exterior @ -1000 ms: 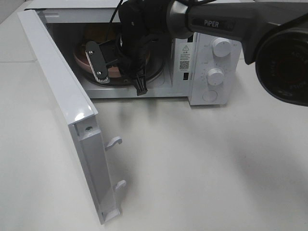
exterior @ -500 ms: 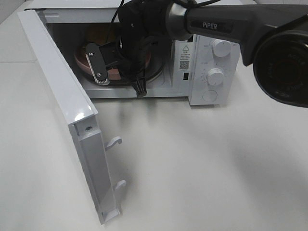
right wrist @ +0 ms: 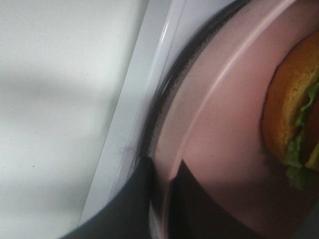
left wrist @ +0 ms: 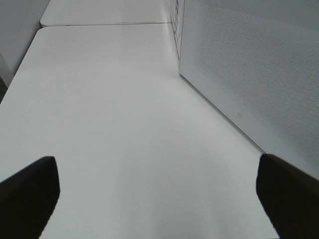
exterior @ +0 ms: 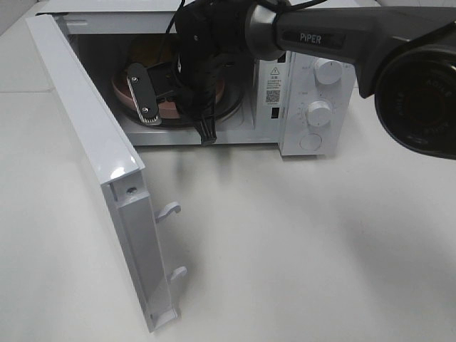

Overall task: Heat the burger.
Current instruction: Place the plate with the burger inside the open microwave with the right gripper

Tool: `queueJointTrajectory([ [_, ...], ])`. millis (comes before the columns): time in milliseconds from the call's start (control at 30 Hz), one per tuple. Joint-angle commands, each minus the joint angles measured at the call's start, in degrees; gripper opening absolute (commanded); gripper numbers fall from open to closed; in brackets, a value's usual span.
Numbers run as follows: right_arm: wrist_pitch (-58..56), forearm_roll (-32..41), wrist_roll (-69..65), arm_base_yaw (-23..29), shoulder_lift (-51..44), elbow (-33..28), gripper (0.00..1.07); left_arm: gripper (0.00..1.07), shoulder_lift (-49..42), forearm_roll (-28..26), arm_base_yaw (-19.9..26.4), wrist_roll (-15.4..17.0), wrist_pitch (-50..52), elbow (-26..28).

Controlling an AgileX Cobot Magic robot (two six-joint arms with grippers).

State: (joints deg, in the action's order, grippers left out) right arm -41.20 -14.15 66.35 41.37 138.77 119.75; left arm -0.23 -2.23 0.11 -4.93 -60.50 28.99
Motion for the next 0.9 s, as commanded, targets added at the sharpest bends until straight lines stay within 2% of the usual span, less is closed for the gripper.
queueJointTrajectory([
  [33, 2.41, -1.55, -1.09, -0.63, -0.57, 1.09, 0.0, 1.05, -0.92, -0.34, -0.11, -0.06, 0.57, 0.0],
  [900, 2.01, -0.57, -2.01, -1.6, 0.34, 1.09, 0.0, 1.05, -0.92, -0.34, -0.11, -0.06, 0.57, 0.0],
])
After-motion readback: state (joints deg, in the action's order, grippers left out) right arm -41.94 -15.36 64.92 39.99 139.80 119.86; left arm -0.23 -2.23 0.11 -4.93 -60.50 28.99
